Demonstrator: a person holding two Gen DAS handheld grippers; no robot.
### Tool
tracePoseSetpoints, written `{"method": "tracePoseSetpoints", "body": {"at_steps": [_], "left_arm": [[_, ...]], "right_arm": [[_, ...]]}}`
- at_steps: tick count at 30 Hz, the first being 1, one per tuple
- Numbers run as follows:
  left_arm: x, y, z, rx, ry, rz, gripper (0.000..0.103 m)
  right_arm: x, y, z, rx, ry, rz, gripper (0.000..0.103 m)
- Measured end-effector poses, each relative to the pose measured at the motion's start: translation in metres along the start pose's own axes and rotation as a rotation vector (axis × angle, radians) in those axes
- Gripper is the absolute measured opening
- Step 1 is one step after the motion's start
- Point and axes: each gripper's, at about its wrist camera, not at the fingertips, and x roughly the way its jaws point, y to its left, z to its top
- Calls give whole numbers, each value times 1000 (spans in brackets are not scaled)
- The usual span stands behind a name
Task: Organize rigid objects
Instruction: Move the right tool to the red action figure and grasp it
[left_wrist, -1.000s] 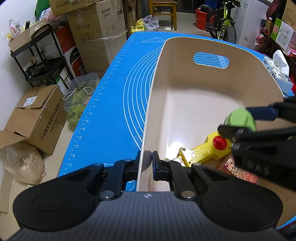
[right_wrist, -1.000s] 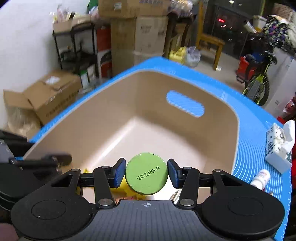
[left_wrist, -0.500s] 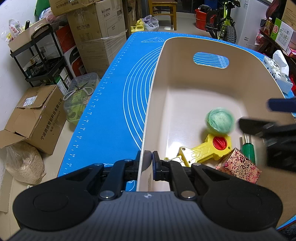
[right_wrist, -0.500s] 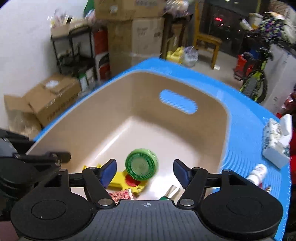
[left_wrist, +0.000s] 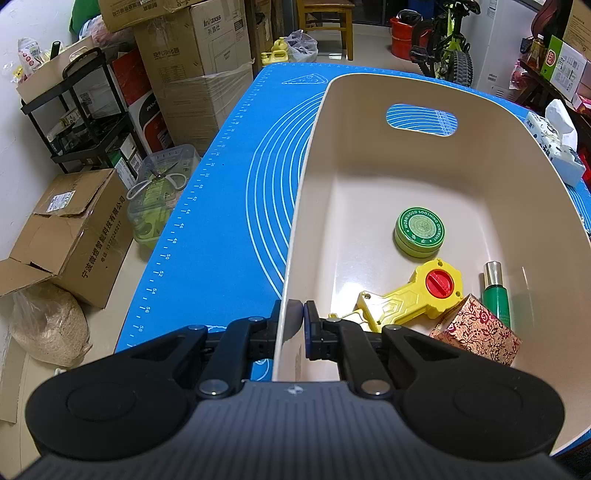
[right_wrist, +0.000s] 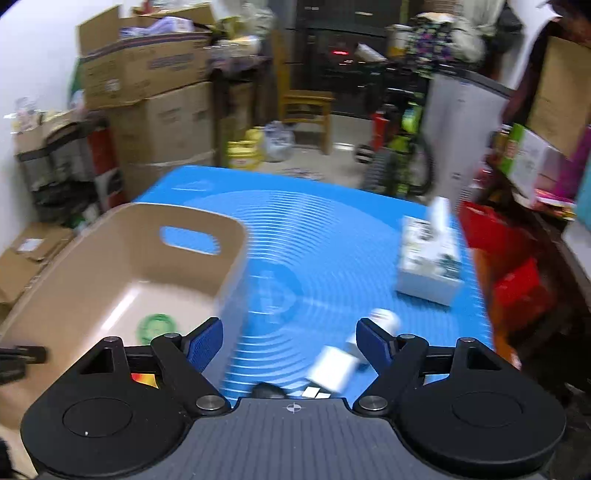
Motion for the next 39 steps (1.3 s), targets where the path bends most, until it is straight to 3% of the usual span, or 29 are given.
{"method": "tracePoseSetpoints", "body": {"at_steps": [6, 13, 18, 26, 33, 35, 39], "left_arm": [[0, -1, 0, 0, 0, 0, 12], [0, 2, -1, 1, 0, 2, 12], [1, 1, -1, 2, 0, 3, 12], [1, 1, -1, 2, 0, 4, 12], [1, 0, -1, 2, 1, 4, 12], [1, 0, -1, 3, 0, 4, 12], [0, 0, -1, 3, 0, 4, 12]], "right_arm": [[23, -35, -13, 26, 48, -114, 82], [51, -58, -37, 66, 128, -166, 81], [74, -69, -48, 103, 197, -171, 67], [95, -75, -59, 129, 240, -175, 54], [101, -66, -59, 78, 213, -213, 46], [101, -64, -59, 65, 212, -200, 38], [100, -62, -59, 50, 204, -201, 38]]}}
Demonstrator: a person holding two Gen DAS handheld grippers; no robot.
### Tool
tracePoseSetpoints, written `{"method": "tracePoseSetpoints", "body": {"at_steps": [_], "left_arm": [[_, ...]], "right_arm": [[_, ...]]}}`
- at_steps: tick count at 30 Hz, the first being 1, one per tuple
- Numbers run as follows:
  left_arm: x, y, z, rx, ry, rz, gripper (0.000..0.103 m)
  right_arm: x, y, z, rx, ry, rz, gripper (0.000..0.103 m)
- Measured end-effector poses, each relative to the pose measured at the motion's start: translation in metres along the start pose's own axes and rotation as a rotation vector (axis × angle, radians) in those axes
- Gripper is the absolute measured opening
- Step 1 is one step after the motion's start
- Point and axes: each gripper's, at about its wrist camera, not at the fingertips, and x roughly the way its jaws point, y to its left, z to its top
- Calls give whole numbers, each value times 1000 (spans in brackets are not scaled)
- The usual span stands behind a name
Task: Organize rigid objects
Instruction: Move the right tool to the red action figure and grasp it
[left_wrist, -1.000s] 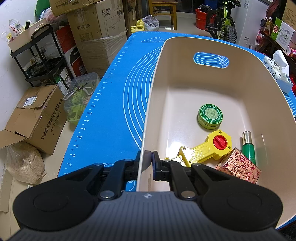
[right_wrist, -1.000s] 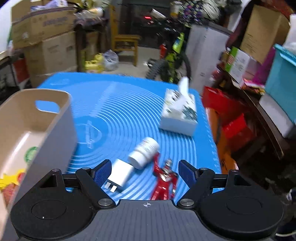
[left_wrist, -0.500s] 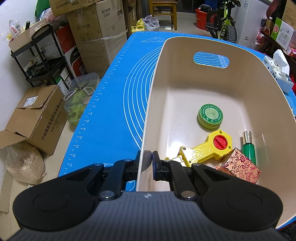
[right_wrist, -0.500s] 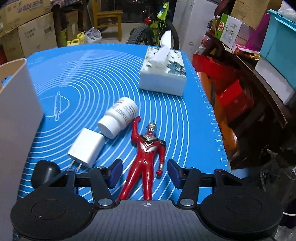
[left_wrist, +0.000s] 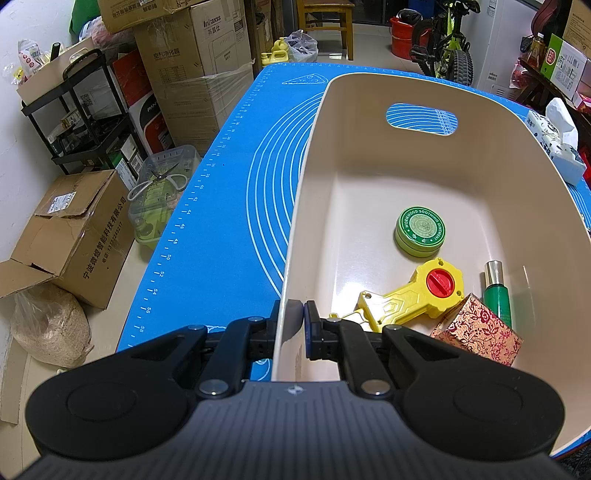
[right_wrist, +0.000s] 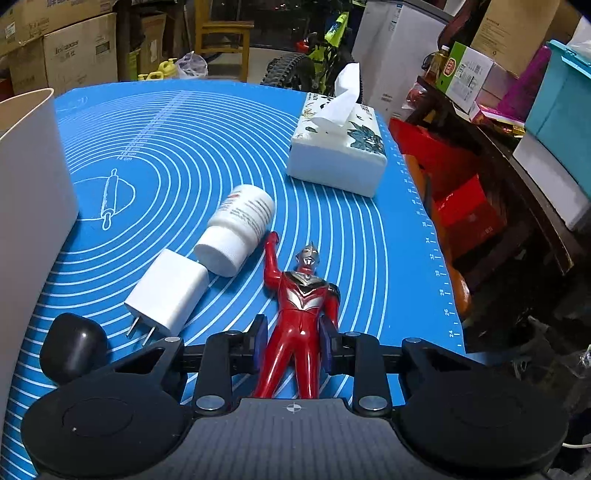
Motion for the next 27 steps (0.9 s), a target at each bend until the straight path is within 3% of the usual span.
{"method": "tracePoseSetpoints", "body": {"at_steps": [22, 27], "left_arm": [[0, 0, 0, 1, 0, 0, 12], [0, 0, 0, 0, 1, 0, 12]], "right_arm": [[-30, -17, 2, 82, -73, 27, 37], [-49, -19, 5, 100, -129, 22, 37]]}}
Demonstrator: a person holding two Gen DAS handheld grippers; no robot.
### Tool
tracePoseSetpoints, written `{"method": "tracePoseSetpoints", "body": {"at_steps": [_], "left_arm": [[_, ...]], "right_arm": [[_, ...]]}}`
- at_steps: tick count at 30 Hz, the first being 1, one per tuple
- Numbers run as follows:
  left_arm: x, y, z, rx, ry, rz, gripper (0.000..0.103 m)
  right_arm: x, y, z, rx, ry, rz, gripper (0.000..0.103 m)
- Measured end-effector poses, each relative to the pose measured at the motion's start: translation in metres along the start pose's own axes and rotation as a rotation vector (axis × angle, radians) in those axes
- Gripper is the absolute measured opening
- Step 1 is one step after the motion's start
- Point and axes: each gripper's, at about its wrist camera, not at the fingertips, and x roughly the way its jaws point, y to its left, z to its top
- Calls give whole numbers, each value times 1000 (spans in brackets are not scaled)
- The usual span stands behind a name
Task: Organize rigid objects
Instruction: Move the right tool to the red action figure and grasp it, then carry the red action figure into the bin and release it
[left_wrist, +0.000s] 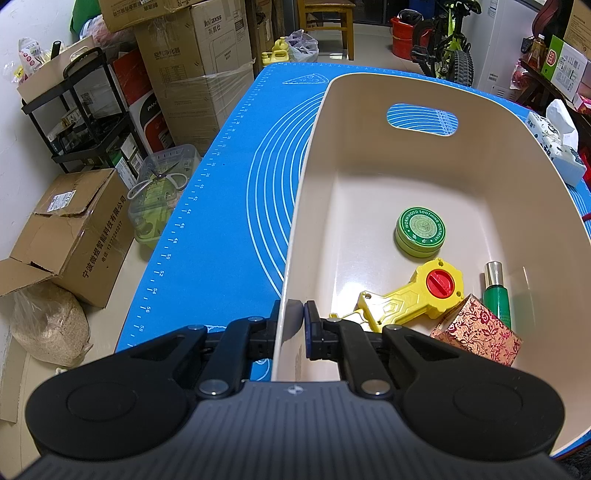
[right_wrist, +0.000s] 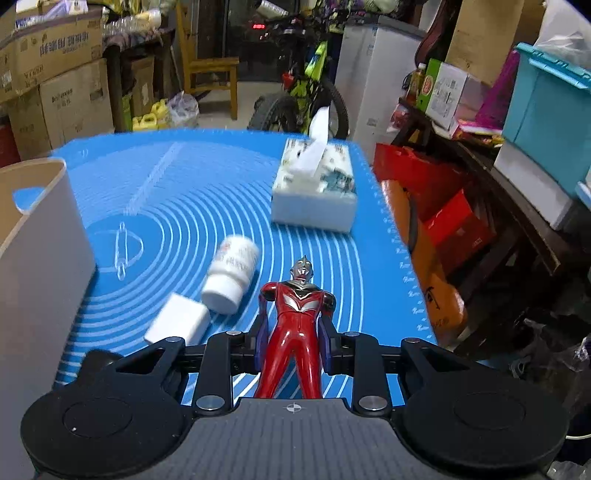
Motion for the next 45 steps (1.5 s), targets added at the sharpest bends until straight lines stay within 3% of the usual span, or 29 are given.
{"method": "tracePoseSetpoints", "body": {"at_steps": [11, 17, 23, 31, 45], "left_arm": [[0, -1, 0, 0, 0, 0, 12], [0, -1, 0, 0, 0, 1, 12], [0, -1, 0, 0, 0, 0, 12], [0, -2, 0, 0, 0, -2, 12], [-1, -4, 0, 1, 1, 3, 12]], "right_arm": [[-58, 17, 26, 17, -179, 88, 37], [-91, 52, 40, -25, -281, 177, 37], [-108, 99, 48, -97, -327, 286, 37], [-105, 160, 39, -183, -266, 381, 37], [-70, 220, -3, -413, 23, 443, 38]]}}
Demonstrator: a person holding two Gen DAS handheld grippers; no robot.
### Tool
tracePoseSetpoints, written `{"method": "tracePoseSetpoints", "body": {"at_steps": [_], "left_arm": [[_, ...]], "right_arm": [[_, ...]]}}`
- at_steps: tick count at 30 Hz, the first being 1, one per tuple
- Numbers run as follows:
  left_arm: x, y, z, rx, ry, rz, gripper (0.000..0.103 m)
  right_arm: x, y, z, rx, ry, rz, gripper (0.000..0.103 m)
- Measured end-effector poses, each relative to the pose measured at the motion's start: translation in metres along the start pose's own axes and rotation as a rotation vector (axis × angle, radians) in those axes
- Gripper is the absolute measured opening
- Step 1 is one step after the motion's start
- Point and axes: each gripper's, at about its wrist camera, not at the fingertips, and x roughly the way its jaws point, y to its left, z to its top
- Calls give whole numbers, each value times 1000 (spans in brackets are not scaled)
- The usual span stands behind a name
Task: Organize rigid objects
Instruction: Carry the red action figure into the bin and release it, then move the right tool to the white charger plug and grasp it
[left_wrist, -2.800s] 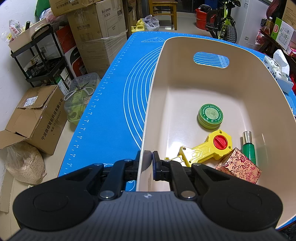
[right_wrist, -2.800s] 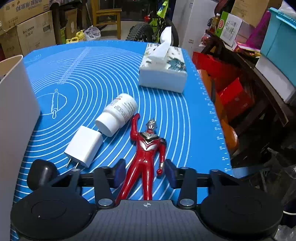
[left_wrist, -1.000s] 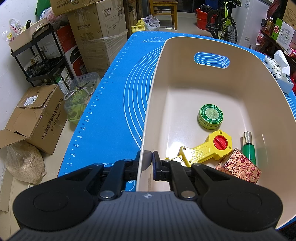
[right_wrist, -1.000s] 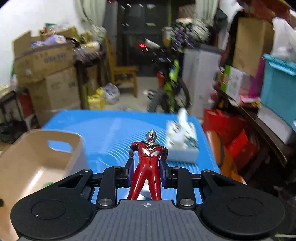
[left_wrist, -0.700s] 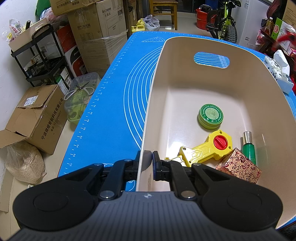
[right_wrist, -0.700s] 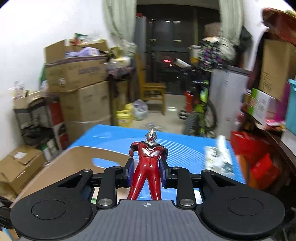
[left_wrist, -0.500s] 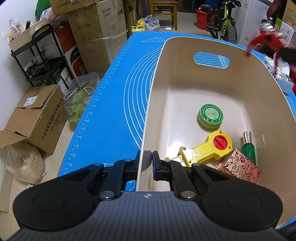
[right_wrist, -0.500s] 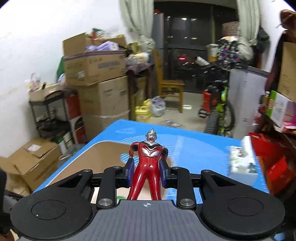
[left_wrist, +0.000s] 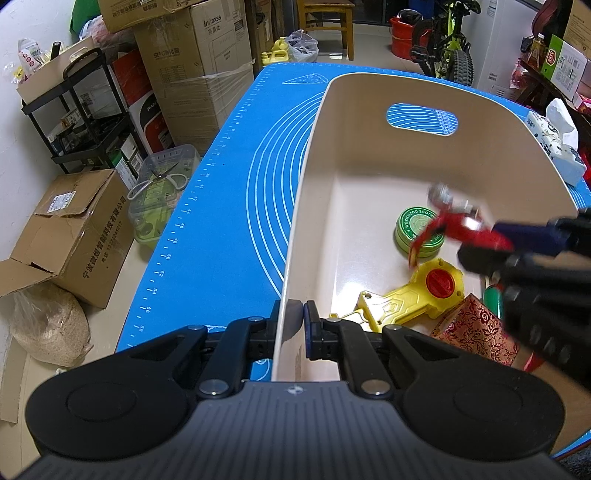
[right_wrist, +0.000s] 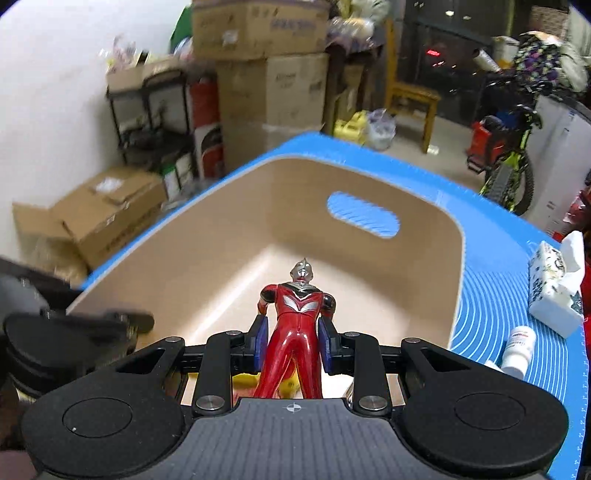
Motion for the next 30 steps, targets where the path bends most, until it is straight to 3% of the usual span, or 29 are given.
{"method": "tracePoseSetpoints", "body": {"at_steps": [5, 9, 13, 21, 30], "left_arm": [[0, 0, 0, 2, -1, 0, 12], [0, 0, 0, 2, -1, 0, 12], [0, 0, 0, 2, -1, 1, 12], [0, 0, 0, 2, 0, 1, 12], [0, 0, 0, 4, 0, 3, 12]], "right_arm": [[3, -5, -6, 30, 36, 20, 41], [-12, -16, -4, 56, -10, 26, 60], [-32, -33, 2, 94, -75, 6, 64], [-64, -91, 1, 189, -175, -126, 72], [-39, -156, -29, 298, -78, -284, 72]]}}
